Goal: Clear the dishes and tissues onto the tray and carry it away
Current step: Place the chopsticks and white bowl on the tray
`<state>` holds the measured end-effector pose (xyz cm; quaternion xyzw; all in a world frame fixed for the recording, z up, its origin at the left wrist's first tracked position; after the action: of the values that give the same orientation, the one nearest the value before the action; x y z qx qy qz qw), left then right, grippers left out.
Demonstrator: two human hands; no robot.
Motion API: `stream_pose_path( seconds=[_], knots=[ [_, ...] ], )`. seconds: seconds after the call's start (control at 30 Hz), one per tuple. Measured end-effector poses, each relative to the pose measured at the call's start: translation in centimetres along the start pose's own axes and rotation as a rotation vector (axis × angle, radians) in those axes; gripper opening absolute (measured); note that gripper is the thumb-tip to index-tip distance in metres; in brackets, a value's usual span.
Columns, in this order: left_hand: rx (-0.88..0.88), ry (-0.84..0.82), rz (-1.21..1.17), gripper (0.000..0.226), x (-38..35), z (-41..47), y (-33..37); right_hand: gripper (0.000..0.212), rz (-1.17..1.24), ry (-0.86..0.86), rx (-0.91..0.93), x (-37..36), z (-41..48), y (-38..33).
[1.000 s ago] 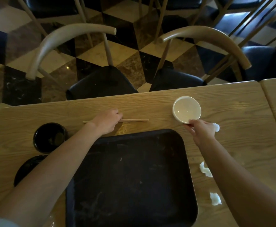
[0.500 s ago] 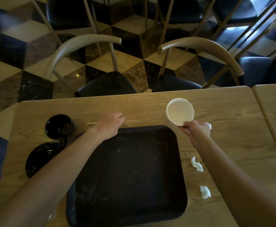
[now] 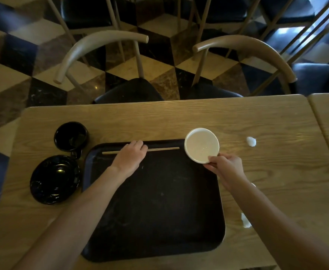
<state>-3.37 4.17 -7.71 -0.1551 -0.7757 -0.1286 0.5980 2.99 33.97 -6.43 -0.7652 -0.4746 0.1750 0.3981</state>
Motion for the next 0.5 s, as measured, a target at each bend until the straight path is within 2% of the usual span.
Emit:
stream_pose_path(
  seconds=[0.5],
  knots=[
    [0.108,-0.003,-0.088,0.042,-0.4,-0.7,-0.5,0.021,-0.111,0.032,-0.014,-1.3,-0.4,2.9]
  ],
)
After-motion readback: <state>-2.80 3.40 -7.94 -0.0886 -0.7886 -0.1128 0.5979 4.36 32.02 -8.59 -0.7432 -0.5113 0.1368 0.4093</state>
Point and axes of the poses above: each hand's wrist, its own z-axis towards the middle knuckle, its own x-axis out of the back of the hand, y = z × x, the point moved 4 cm from there along z, towards the middle knuckle, and after that the axes turned 8 degrees about x, right-handed, at the moved point
